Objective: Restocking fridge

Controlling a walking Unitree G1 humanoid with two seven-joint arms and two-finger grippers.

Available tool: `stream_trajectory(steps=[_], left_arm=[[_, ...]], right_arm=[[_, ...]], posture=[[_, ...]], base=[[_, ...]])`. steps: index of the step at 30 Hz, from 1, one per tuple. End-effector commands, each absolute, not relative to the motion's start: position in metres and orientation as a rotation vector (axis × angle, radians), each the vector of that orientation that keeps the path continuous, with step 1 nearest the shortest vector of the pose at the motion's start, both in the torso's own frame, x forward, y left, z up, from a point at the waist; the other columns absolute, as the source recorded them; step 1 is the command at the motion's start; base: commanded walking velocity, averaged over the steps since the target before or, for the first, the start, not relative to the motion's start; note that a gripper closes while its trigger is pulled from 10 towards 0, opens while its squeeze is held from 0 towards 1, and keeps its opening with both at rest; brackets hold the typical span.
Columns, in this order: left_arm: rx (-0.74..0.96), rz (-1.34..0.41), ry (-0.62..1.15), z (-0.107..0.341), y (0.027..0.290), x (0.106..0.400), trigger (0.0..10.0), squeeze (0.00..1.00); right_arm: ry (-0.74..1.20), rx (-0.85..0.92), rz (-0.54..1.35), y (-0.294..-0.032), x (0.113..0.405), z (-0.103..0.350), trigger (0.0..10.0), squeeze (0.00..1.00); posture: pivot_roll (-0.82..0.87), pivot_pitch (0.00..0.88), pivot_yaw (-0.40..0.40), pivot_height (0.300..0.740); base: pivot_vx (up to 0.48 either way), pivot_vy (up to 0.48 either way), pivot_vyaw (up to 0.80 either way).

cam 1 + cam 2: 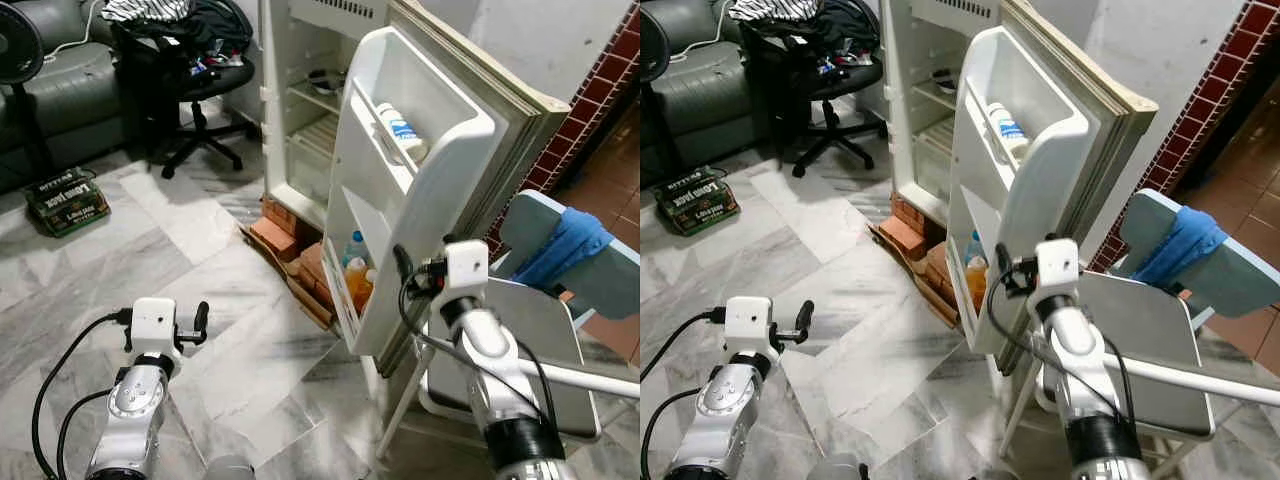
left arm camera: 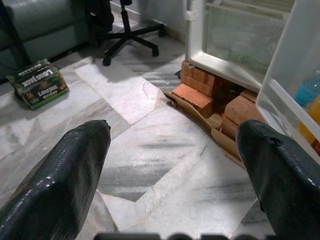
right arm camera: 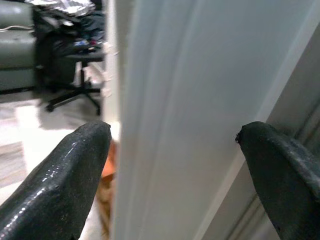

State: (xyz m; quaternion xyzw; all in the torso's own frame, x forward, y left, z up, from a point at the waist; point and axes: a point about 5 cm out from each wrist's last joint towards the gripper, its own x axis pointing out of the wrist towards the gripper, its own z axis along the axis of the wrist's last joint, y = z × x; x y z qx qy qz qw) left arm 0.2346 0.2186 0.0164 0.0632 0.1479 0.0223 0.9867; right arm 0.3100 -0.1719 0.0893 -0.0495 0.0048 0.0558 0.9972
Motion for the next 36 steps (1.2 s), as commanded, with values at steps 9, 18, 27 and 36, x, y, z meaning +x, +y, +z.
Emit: stream_trajectory(steps=[9,18,27,36], left_arm=[[0.131,0.081,0.295,0.022,0.229,0.226,10.0,0.0],[0.131,0.075,0.296,0.024,0.228,0.226,10.0,0.0],[0.138,0.055,0.311,0.023,0.228,0.225,10.0,0.0],[0.143,0.035,0.32,0.023,0.225,0.228,10.0,0.0]], right_arm=[[0.056,-0.062,0.009,-0.195,0.328,0.093,10.0,0.0],[0.223,-0.005,0.337,-0.187,0.3,0.065,10.0,0.0],[0.296,-0.136,0.147,-0.247,0.287,0.067,10.0,0.0],[0.08,-0.069,0.031,-0.262,0.303,0.12,10.0,0.0]], posture=[[0.13,0.023,-0.056,0.74],[0.11,0.026,-0.048,0.74],[0.07,0.04,-0.024,0.74],[0.06,0.049,-0.014,0.74]], base=[[0.0,0.0,0.0],[0.0,0.0,0.0],[0.0,0.0,0.0],[0.0,0.0,0.0]])
